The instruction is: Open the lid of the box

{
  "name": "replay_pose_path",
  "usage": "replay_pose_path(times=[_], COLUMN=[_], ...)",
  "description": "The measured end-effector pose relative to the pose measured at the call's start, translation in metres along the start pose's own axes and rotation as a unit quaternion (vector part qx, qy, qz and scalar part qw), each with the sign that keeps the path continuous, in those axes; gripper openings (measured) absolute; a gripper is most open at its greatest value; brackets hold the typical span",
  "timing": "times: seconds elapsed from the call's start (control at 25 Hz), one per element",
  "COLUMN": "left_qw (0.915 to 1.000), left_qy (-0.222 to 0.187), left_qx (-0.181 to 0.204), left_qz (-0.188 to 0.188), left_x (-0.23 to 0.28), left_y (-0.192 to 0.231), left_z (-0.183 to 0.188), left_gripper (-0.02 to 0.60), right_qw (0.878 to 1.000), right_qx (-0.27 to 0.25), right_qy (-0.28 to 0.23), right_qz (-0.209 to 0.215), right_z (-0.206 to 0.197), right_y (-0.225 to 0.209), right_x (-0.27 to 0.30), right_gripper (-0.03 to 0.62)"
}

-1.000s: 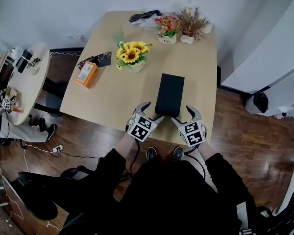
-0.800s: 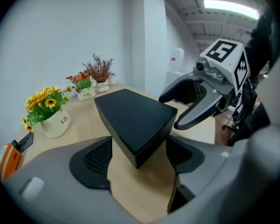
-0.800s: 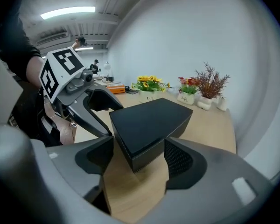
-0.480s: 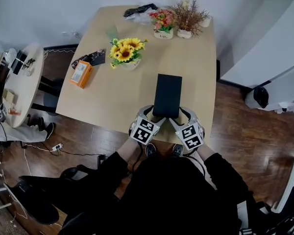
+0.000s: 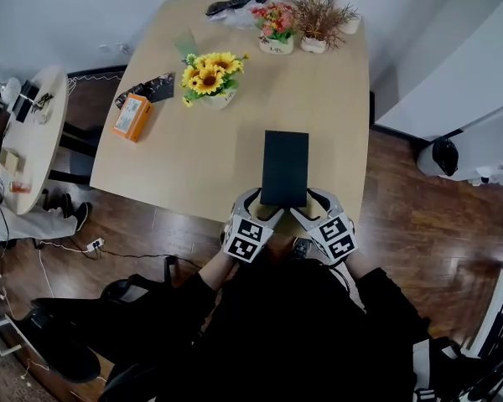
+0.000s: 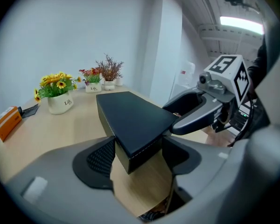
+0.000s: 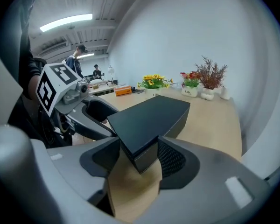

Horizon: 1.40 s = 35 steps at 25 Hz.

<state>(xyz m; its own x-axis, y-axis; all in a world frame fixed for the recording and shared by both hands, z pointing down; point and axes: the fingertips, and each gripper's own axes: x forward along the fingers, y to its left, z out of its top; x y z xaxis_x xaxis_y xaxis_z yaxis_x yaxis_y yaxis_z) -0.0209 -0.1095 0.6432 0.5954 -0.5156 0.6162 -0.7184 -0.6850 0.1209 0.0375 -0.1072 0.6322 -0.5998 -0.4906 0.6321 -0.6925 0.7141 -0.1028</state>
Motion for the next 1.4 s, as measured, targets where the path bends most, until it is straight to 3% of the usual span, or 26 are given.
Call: replay_pose_path(times=[0.12,0.16,0.28,0.44,0.56,0.68,0.76,1.04,1.28,1.4], left_qw=[1.0,1.0,1.0,1.0,0.9972,0.9787,0.9688,0.9569,0.9279,0.9226], left_qy=[0.001,0.002,0.001,0.005,0.014,-0.003,-0.017,0.012,0.0,-0.003], left_qx=[-0.002,-0.002,-0.002,0.003,0.069,0.19,0.235,0.283,0.364,0.377], left_qz=[0.0,0.0,-0.001,-0.006,0.027,0.076,0.077,0.065,0.083,0.081], left_x=[-0.001,-0.001,0.0,0.0,-0.01,-0.026,-0.03,-0.027,-0.03,-0.026], left_y=[0.001,0.001,0.001,0.002,0.008,0.004,-0.006,-0.013,-0.023,-0.028], left_z=[0.0,0.001,0.001,0.0,0.005,0.027,0.04,0.032,0.04,0.045], left_gripper=[0.29,0.29,0.29,0.29,0.294,0.304,0.304,0.289,0.201,0.182], right_qw=[0.996,0.996,0.999,0.999,0.999,0.999,1.0,0.999,0.999,0.999], right_qx=[0.08,0.083,0.04,0.034,0.028,0.029,0.017,-0.052,-0.04,-0.048], right_qy=[-0.019,-0.017,-0.001,0.002,0.007,0.01,0.012,-0.004,-0.01,-0.014], right_qz=[0.038,0.04,0.025,0.027,0.027,0.023,0.011,-0.002,0.019,0.019], right_z=[0.007,0.008,0.005,0.004,0.004,0.005,0.006,0.027,0.043,0.05], right_y=[0.001,0.001,0.0,-0.001,0.001,-0.001,0.0,0.016,0.026,0.032], right_x=[-0.003,-0.003,-0.002,-0.001,-0.001,-0.002,-0.004,-0.011,-0.016,-0.017], right_gripper=[0.265,0.272,0.267,0.267,0.267,0.265,0.261,0.197,0.161,0.147])
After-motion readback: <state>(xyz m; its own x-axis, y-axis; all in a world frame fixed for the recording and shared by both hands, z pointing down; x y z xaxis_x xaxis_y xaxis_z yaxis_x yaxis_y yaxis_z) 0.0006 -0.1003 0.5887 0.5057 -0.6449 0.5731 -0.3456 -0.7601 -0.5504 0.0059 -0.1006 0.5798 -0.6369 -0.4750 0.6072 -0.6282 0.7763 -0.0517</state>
